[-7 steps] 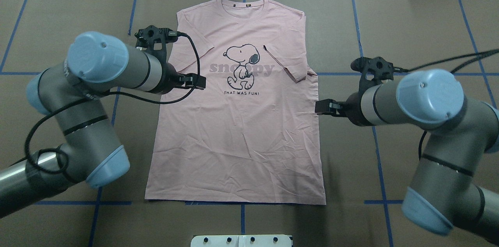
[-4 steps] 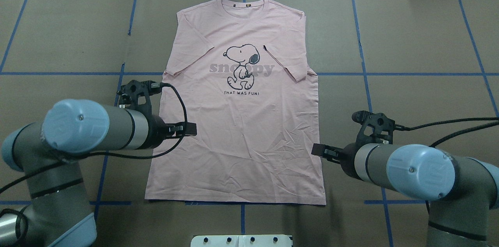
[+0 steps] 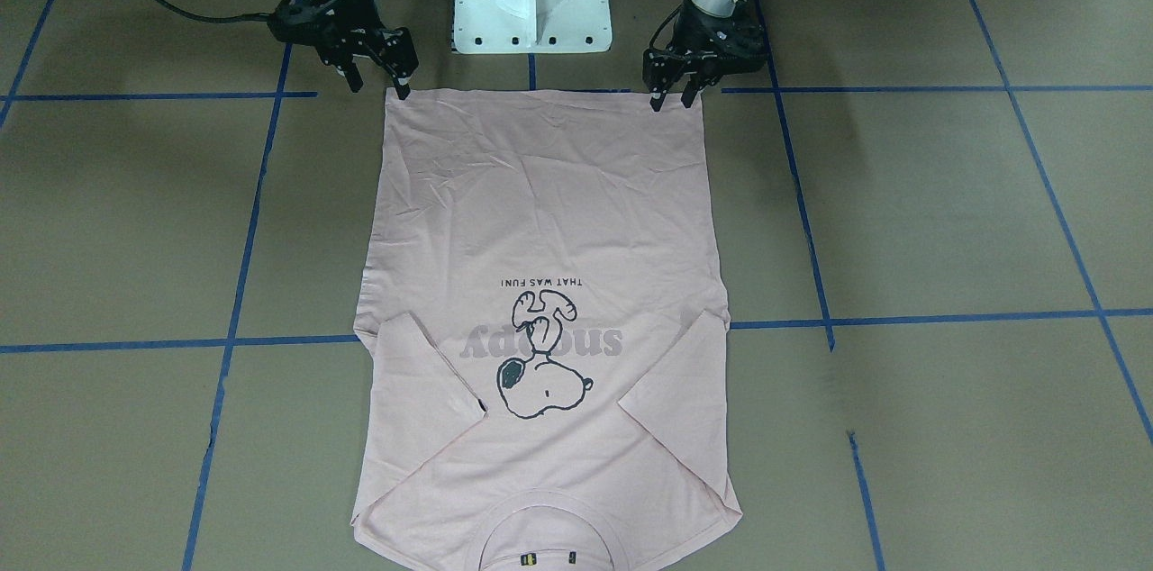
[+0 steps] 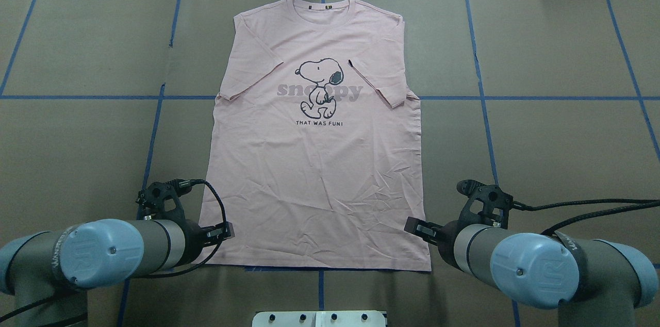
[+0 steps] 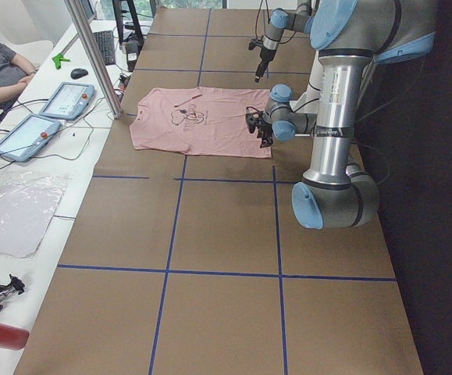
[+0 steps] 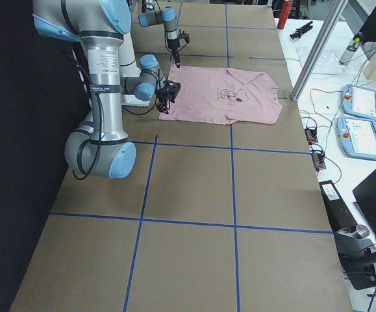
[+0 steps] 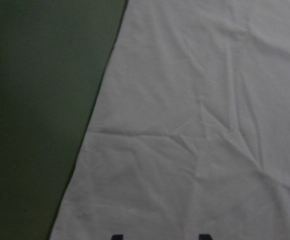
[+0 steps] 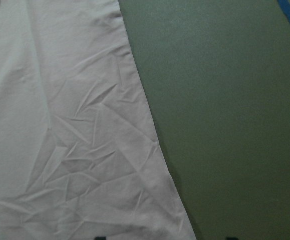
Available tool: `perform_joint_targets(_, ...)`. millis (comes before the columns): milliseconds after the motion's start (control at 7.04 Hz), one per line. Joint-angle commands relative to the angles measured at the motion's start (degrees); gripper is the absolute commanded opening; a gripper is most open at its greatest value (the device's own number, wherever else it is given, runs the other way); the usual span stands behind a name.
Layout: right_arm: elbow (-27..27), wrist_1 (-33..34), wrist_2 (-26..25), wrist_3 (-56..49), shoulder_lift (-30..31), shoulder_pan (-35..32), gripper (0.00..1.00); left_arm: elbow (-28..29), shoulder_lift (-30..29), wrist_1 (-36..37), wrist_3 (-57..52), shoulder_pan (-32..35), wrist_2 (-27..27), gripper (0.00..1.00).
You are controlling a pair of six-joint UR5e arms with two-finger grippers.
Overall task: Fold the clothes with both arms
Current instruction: 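Move both grippers to the shirt hem nearest the robot, then grasp the hem corners with both grippers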
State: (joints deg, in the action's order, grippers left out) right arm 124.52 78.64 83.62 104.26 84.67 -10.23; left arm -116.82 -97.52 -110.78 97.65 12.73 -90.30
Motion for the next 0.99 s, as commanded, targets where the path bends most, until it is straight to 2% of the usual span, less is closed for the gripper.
perform_joint_targets(0, 0.02, 0.29, -0.3, 0.25, -0.2, 0.39, 0.82, 0.18, 2.32, 0.21, 0.26, -1.57, 0.74, 0.59)
perform_joint_targets(426, 0.02, 0.29, -0.48, 0.25, -0.12, 0.48, 0.82, 0.1, 3.91, 0.21, 0.26, -2.97, 0.74, 0.59)
perform_joint_targets(569, 0.02, 0.29, -0.48, 0.25, -0.12, 0.57, 0.82, 0.1, 3.82, 0.21, 0.26, -3.33, 0.74, 0.55)
perform_joint_targets(711, 0.02, 0.29, -0.48, 0.25, -0.12, 0.65, 0.82, 0.1, 3.74, 0.21, 0.35, -3.33, 0.74, 0.36)
perform_joint_targets(853, 0.02, 0.29, -0.57, 0.25, -0.12, 0.65, 0.82, 0.01, 3.74, 0.21, 0.35, -3.33, 0.74, 0.23)
